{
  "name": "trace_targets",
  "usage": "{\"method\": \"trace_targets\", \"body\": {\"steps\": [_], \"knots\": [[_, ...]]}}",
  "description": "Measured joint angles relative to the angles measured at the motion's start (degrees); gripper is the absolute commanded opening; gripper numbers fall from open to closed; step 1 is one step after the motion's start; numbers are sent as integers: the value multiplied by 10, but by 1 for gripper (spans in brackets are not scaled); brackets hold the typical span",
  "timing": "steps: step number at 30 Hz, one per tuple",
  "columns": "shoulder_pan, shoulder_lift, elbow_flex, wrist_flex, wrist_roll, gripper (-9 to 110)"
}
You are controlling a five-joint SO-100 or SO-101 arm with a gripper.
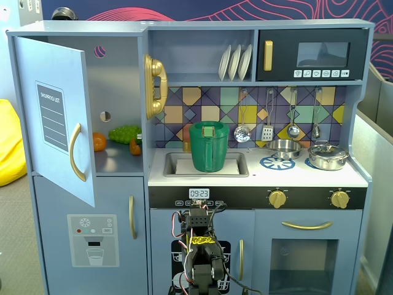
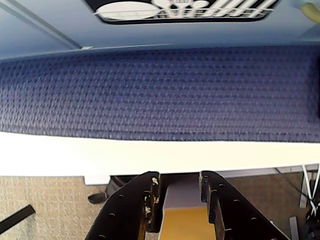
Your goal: Open the left cabinet door
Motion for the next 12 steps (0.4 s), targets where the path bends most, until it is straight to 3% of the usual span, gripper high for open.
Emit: {"method": "trace_targets", "body": {"steps": [12], "knots": [[11,0,0,0,0,0]]}}
